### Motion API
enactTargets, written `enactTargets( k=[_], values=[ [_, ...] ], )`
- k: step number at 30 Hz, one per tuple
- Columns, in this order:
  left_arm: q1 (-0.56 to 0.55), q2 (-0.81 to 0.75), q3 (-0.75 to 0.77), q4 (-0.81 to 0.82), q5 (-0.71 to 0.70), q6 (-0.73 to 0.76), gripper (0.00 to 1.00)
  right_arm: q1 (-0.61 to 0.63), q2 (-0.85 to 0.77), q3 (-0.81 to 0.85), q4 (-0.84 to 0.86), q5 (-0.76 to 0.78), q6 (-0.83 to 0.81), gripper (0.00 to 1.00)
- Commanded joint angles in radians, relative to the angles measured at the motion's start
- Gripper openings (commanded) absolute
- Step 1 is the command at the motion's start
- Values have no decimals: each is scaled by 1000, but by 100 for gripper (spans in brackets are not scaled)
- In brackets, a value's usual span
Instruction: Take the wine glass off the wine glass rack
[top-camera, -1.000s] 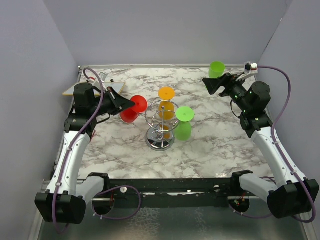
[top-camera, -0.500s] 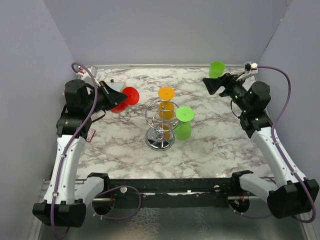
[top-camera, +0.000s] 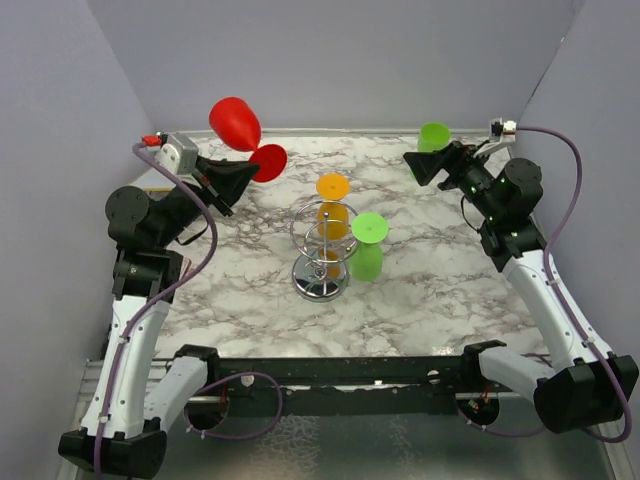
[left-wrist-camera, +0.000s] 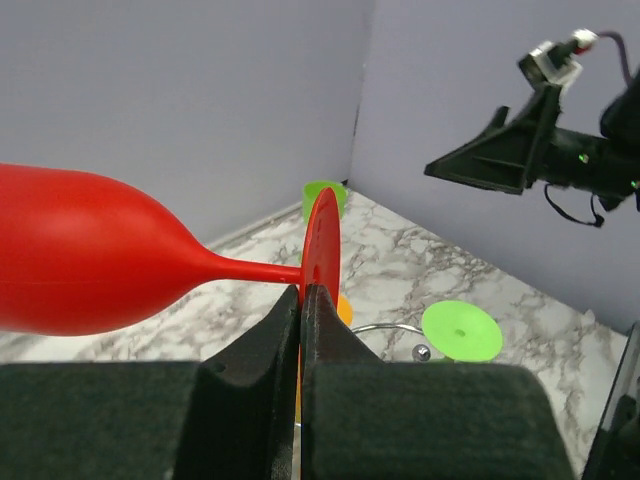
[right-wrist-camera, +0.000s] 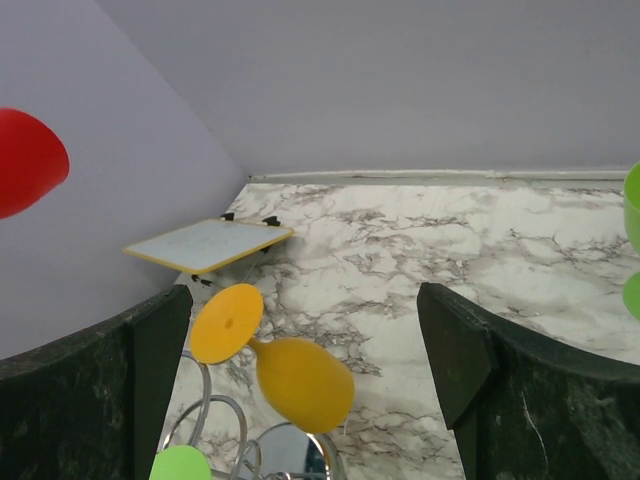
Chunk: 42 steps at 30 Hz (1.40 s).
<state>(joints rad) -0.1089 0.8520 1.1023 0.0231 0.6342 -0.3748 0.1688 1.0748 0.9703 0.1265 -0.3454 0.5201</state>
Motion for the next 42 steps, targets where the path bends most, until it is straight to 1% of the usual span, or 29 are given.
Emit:
enactTargets(
  k=[1,5,7,8,11,14,16,19,20,21,23,27,34,42],
  values=[
    [-54,-38,-59,297,165,234,0,-2,21,56,3,-77,58,96],
    [-125,-73,-106,299,384,526,0,-2,40,80,-5,-130,109,94],
    [-168,-123,-169,299,450,682,0,-2,55,105,-11,-173,118,94],
    [-183,-155,-198,299,463,729,0,-2,63,122,-21,-194,119,94],
    [-193,-202,-247,298,494,775,0,-2,92,171,-48,-255,140,94],
    [-195,-264,-308,295,507,831,0,-1,131,209,-46,-362,208,94],
    [-206,-297,-319,224,487,904,0,-2,170,233,-18,-486,285,94],
    [-233,-320,-315,97,465,1016,0,4,235,261,100,-722,443,94],
    [-242,-328,-319,80,458,1040,0,13,250,266,149,-774,497,93],
    [-248,-338,-328,72,450,1056,0,27,260,272,186,-817,534,93],
    [-258,-352,-345,70,441,1070,0,58,262,297,190,-849,533,93],
    [-274,-362,-373,70,437,1078,0,131,259,361,79,-817,431,94],
    [-281,-366,-383,69,439,1080,0,269,313,439,98,-798,413,94],
    [-291,-351,-391,67,451,1076,0,377,374,484,136,-745,434,94]
  ],
)
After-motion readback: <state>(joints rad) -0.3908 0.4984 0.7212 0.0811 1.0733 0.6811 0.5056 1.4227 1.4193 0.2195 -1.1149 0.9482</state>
